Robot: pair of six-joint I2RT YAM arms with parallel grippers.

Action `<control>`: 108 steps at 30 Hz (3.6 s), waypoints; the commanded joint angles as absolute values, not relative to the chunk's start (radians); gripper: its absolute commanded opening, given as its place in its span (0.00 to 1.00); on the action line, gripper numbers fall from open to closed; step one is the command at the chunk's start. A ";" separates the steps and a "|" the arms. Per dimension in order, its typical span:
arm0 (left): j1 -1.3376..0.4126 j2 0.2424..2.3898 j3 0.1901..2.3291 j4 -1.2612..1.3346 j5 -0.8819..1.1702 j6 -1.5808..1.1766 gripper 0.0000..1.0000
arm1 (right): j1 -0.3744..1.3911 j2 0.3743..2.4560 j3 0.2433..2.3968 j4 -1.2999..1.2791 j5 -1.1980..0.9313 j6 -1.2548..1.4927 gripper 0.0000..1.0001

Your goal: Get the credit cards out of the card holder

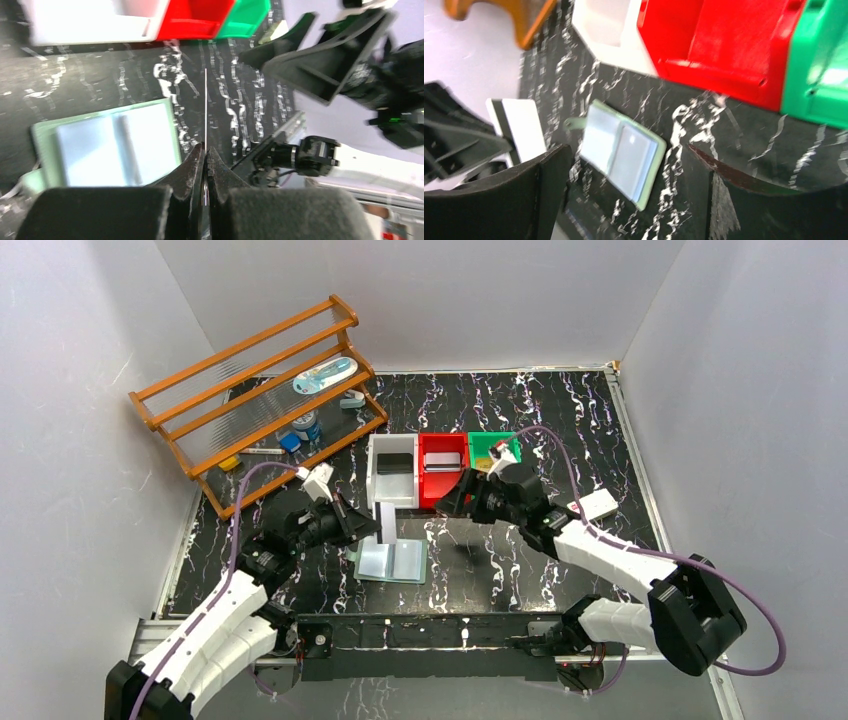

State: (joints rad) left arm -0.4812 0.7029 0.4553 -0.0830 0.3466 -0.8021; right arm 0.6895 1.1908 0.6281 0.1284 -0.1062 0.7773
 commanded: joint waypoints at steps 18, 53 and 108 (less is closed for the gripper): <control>-0.485 0.901 0.407 0.440 0.648 -1.024 0.00 | 0.663 1.322 0.419 1.070 -0.617 1.234 0.62; -0.485 0.896 0.510 0.255 0.669 -0.902 0.63 | 0.700 1.418 0.437 1.165 -0.612 1.333 0.00; -0.485 0.721 0.698 -0.458 -0.255 -0.351 0.98 | 0.827 1.536 1.043 0.054 0.378 -0.666 0.00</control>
State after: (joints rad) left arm -0.4820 0.7170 0.6941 -0.4500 -0.2466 -0.3653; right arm 0.8299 1.4937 0.9661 0.0078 0.2298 -0.4740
